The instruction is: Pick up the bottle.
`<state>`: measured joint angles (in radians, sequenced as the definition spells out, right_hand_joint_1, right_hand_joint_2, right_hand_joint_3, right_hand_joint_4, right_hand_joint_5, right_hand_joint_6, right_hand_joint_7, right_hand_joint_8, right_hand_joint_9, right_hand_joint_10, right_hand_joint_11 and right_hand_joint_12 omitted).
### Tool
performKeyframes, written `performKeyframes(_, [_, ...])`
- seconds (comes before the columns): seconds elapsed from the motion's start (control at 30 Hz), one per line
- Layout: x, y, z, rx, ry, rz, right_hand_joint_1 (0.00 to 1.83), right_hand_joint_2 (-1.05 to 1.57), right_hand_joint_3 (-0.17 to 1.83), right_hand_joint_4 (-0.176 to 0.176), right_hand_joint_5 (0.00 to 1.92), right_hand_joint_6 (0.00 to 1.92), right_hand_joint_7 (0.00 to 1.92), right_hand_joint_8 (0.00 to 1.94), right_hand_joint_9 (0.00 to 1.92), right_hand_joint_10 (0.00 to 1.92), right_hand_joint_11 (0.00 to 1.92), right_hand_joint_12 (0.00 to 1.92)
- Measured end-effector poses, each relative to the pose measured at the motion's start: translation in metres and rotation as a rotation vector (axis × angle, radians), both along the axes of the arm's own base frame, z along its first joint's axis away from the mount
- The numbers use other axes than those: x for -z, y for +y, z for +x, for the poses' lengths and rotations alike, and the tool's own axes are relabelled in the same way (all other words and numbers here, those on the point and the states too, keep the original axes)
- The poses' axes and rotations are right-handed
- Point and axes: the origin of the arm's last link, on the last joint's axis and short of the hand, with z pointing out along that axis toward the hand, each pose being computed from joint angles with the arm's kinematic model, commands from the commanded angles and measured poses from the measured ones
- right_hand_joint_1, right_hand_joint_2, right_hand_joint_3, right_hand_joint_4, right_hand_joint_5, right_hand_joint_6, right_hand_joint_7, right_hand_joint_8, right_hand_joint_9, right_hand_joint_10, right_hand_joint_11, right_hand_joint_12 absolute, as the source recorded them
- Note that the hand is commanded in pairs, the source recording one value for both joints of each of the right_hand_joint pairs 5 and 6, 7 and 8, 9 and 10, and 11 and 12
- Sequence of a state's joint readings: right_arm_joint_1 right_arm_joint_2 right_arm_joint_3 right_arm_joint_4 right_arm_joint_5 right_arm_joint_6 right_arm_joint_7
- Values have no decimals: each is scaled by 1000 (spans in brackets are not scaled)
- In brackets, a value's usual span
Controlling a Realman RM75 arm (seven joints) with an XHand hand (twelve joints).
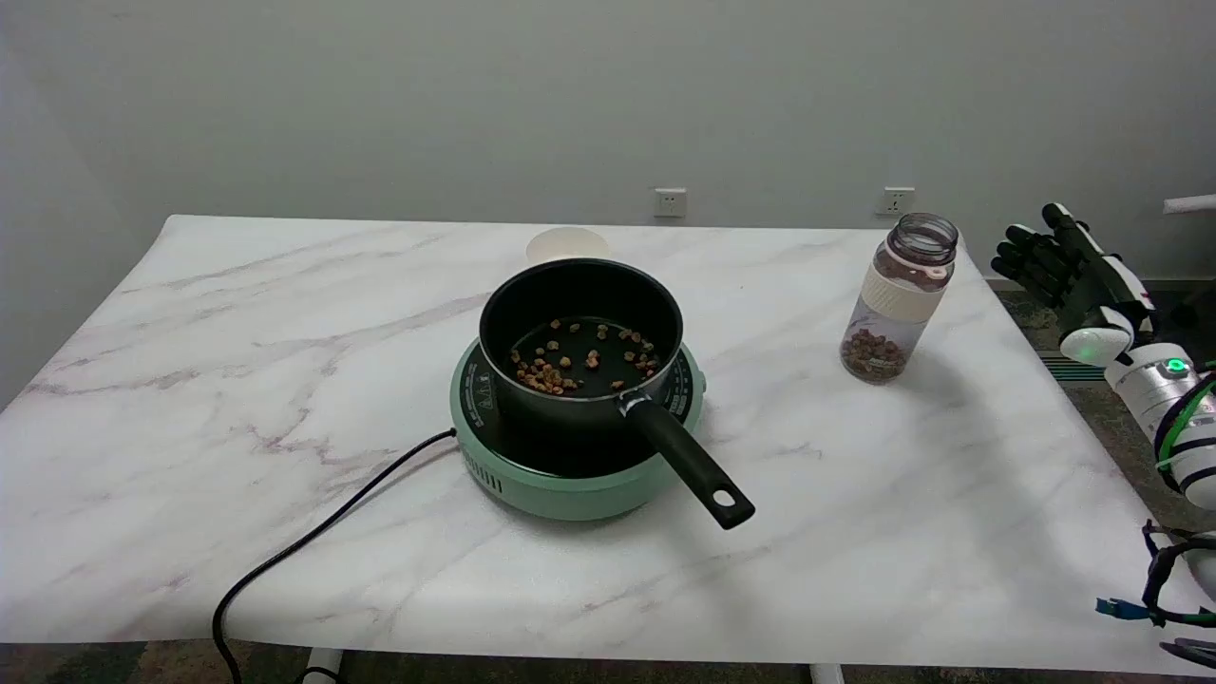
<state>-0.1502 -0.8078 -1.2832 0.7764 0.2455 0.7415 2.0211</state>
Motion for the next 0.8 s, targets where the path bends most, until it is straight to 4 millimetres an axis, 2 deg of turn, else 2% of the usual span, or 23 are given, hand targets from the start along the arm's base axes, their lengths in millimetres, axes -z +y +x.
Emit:
performKeyframes(0.2, [2,-7,0,35,13,9,1121,-1047,1011,0,54,54,253,253,270,270,304,304])
performKeyframes(0.8, [25,-39,0,111,43,63,1109,-1047,957,0,134,134,281,281,304,304,331,331])
